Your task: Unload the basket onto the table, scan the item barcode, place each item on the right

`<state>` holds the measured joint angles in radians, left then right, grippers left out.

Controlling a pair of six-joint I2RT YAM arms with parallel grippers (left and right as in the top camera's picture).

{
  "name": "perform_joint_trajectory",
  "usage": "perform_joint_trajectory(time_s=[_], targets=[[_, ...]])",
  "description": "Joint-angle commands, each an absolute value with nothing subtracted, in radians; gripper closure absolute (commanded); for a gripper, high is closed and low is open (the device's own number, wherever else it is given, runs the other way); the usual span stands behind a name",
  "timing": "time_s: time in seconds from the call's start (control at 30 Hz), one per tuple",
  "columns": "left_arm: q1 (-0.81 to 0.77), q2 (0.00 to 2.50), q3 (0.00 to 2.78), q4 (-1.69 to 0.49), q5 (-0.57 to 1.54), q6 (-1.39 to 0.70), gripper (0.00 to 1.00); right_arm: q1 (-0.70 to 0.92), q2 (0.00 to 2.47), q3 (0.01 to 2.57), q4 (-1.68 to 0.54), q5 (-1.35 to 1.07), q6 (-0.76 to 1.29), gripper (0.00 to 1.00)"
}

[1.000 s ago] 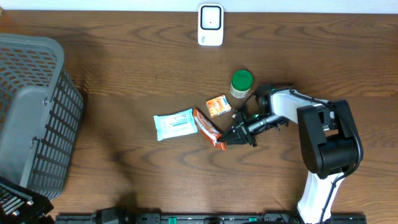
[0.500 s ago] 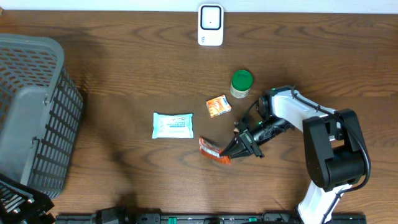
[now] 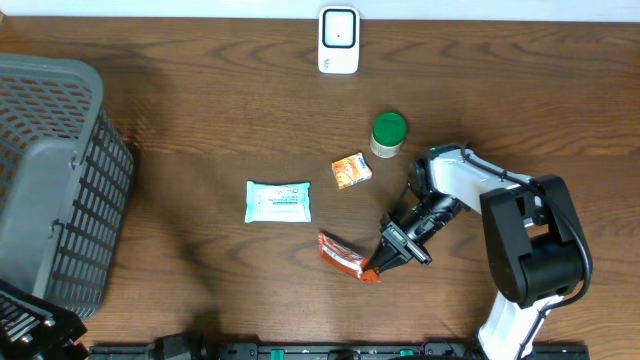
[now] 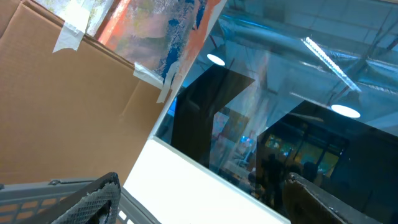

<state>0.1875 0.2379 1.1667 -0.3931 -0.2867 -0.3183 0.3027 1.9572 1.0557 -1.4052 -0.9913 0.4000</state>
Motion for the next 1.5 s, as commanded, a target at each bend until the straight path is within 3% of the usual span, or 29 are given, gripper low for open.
perform_joint_trajectory(time_s=[0.0, 0.07, 0.1, 0.27, 0.33, 0.47, 0.57, 0.6, 0.63, 0.7, 0.93, 1.23, 1.47], targets=[[0.184, 0.229, 1.161, -0.387, -0.281, -0.327, 0.16, 0.258, 1.972, 1.047, -1.398, -0.937, 0.521, 0.99], [0.184, 0.229, 1.161, -0.387, -0.281, -0.327, 0.16, 0.213, 1.972, 1.047, -1.391, -0.912, 0.603, 0.96], [0.184, 0.229, 1.161, -0.387, -0.281, -0.327, 0.16, 0.199, 1.972, 1.047, -1.385, -0.899, 0.628, 0.87], [0.184, 0.229, 1.161, -0.387, -0.281, -0.328, 0.16, 0.13, 1.972, 1.047, -1.371, -0.849, 0.673, 0.19], [0.184, 0.229, 1.161, -0.387, -0.281, -0.328, 0.16, 0.104, 1.972, 1.047, -1.35, -0.833, 0.676, 0.09], [0.184, 0.229, 1.161, -0.387, -0.281, -0.328, 0.16, 0.046, 1.972, 1.047, -1.268, -0.808, 0.675, 0.04], [0.184, 0.229, 1.161, -0.387, -0.281, -0.328, 0.16, 0.019, 1.971, 1.047, -1.223, -0.792, 0.625, 0.1], [0.184, 0.229, 1.161, -0.387, -0.281, -0.328, 0.16, 0.016, 1.971, 1.048, -1.222, -0.795, 0.605, 0.14], [0.184, 0.229, 1.161, -0.387, -0.281, -0.328, 0.16, 0.017, 1.971, 1.048, -1.223, -0.807, 0.581, 0.26], [0.184, 0.229, 1.161, -0.387, -0.281, -0.327, 0.16, 0.026, 1.967, 1.051, -1.231, -0.854, 0.513, 0.99], [0.184, 0.229, 1.161, -0.388, -0.281, -0.328, 0.16, 0.146, 1.941, 1.054, -1.19, -0.974, 0.303, 0.99], [0.184, 0.229, 1.161, -0.393, -0.281, -0.327, 0.16, 0.399, 1.941, 1.055, -0.774, -1.082, 0.174, 0.99], [0.184, 0.229, 1.153, -0.395, -0.281, -0.327, 0.16, 0.479, 1.941, 1.061, -0.68, -1.013, 0.094, 0.99]])
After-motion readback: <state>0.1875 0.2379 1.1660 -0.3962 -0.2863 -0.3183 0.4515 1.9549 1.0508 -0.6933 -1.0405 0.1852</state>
